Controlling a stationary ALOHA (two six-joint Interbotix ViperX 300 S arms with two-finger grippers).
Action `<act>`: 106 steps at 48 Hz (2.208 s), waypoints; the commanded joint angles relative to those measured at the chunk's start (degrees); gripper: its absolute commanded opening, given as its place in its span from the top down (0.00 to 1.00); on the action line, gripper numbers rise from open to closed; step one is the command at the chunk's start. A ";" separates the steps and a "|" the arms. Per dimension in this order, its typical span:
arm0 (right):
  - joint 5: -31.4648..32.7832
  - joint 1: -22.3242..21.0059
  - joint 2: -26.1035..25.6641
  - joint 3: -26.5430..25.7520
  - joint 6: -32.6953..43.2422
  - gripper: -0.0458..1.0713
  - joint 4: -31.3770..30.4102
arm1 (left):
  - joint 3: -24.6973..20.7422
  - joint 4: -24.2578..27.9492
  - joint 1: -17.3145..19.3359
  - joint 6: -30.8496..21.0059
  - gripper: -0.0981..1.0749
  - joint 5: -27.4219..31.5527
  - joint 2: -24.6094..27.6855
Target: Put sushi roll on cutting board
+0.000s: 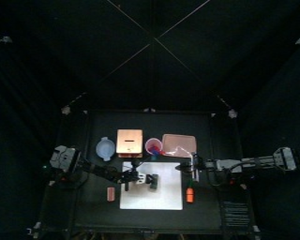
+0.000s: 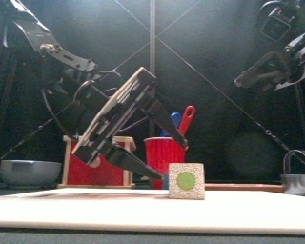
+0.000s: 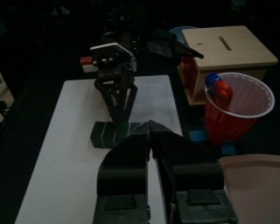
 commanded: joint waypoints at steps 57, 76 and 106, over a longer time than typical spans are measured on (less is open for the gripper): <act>4.83 8.96 0.35 -2.37 1.85 0.94 9.49 | 13.27 10.11 -0.70 6.33 0.17 13.89 -24.96; 4.92 8.96 0.88 -2.29 1.76 0.94 11.95 | 17.49 10.63 2.29 6.50 0.18 14.59 -27.60; 4.66 8.09 0.97 -2.72 1.76 0.94 11.51 | 20.48 12.04 2.46 6.50 0.18 8.44 -27.86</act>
